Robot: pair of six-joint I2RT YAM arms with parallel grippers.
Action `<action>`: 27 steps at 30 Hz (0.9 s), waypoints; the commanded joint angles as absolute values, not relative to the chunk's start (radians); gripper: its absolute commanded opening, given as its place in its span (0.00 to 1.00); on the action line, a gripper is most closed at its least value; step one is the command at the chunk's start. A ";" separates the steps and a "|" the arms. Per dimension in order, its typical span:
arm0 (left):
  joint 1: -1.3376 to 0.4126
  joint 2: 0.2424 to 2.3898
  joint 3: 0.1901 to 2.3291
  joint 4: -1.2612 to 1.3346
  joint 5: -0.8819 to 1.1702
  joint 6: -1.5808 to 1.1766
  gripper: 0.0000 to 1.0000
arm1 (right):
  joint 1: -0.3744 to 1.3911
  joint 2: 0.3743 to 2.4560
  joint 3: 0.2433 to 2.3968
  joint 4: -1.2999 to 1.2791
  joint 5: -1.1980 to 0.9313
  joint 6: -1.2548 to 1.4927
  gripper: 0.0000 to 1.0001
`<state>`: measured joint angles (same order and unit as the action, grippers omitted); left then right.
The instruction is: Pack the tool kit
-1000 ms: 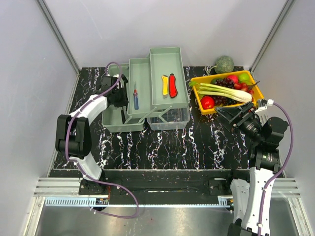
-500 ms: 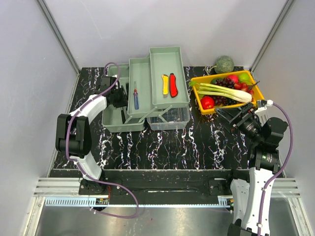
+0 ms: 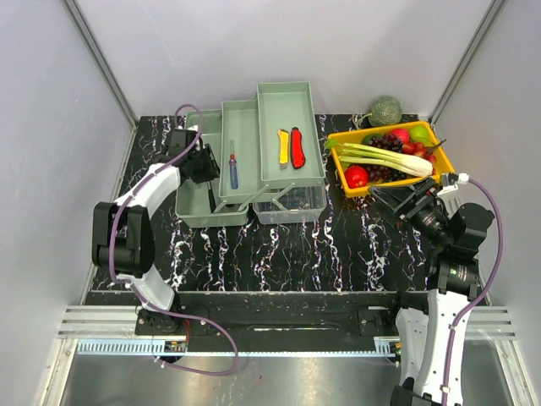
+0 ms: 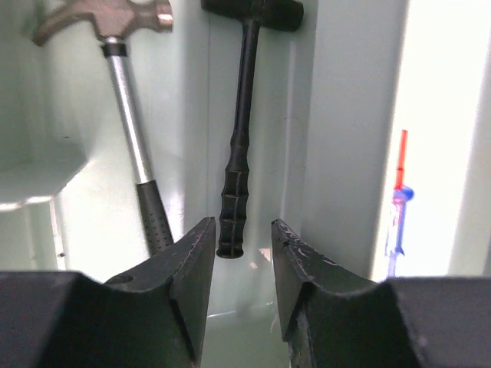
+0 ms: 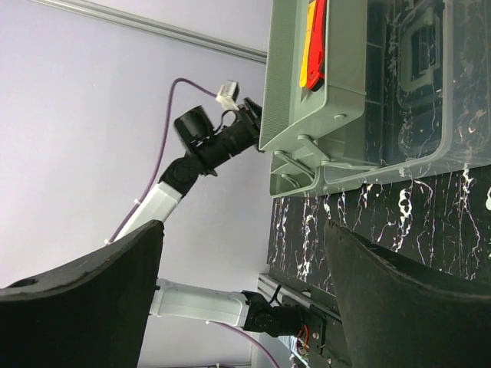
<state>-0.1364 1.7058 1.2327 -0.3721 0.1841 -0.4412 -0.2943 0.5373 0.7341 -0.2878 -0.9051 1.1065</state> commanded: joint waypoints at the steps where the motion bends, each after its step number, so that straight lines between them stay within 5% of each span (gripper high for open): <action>1: -0.127 1.559 1.282 -0.400 0.123 -0.428 0.42 | -0.290 0.549 0.758 -0.343 -0.876 1.056 0.90; 5: -0.115 1.476 1.341 -0.475 0.066 -0.423 0.54 | -0.290 0.586 0.827 -0.515 -0.804 0.907 0.92; 9: -0.098 1.356 1.342 -0.505 -0.049 -0.434 0.86 | -0.290 0.641 0.896 -0.673 -0.697 0.755 0.92; 12: -0.086 1.289 1.315 -0.499 -0.084 -0.423 0.98 | -0.290 0.689 0.910 -0.719 -0.626 0.671 0.91; 17: -0.020 1.253 1.264 -0.492 -0.025 -0.417 0.99 | -0.287 0.758 0.893 -0.689 -0.578 0.574 0.86; 21: 0.174 1.284 1.218 -0.453 0.219 -0.428 0.99 | -0.250 0.810 0.899 -0.654 -0.546 0.496 0.83; 27: 0.308 1.310 1.134 -0.352 0.439 -0.485 0.99 | -0.024 0.923 0.939 -0.565 -0.330 0.514 0.83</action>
<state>0.2913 1.3140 1.1702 -0.4538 0.2420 -0.4530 -0.1638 0.8639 0.8783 -0.6640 -0.5011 0.5446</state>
